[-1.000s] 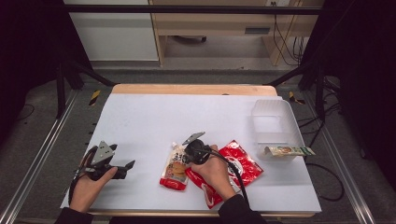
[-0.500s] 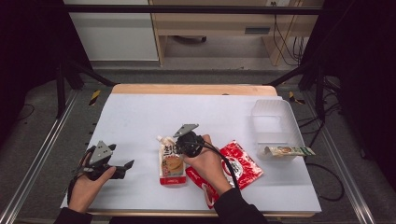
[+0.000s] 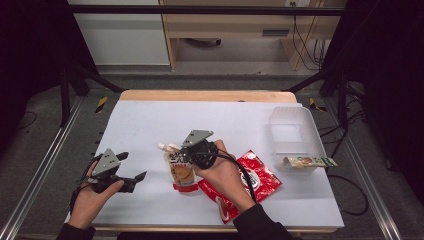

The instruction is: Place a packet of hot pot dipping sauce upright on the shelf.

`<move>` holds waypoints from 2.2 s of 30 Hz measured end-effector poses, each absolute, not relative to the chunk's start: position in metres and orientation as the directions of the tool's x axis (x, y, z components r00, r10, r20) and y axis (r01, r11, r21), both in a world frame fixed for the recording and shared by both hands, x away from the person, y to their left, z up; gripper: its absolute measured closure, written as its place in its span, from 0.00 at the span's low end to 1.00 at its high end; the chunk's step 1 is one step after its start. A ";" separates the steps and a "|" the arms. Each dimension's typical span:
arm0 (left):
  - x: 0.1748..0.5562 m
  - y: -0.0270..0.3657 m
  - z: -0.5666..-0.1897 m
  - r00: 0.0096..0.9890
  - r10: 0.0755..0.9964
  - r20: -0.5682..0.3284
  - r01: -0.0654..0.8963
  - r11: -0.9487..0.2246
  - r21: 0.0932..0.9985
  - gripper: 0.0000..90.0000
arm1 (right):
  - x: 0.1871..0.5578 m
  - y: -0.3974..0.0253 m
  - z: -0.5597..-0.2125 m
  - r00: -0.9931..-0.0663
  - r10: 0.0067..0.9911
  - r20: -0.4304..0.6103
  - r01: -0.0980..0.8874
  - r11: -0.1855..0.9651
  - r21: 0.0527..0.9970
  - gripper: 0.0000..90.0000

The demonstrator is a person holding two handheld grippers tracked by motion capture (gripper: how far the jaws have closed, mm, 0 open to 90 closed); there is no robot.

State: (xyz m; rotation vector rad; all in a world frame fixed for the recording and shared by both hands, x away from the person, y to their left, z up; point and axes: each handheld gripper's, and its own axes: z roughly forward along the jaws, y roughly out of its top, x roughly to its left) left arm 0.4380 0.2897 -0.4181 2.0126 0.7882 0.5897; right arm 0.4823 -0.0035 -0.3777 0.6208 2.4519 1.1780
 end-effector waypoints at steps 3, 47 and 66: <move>0.438 0.285 -0.412 0.703 0.701 0.120 0.299 -0.445 0.844 0.10 | 0.480 -0.004 -0.372 -0.849 0.513 -0.128 0.220 0.562 0.797 1.00; 0.470 0.246 -0.333 0.835 0.525 0.166 0.237 -0.615 0.753 0.12 | 0.481 -0.023 -0.334 -0.886 0.445 -0.132 0.150 0.543 0.826 1.00; 0.481 0.219 -0.335 0.894 0.406 0.188 0.153 -0.673 0.724 0.39 | 0.473 -0.018 -0.335 -0.913 0.393 -0.106 0.134 0.535 0.834 1.00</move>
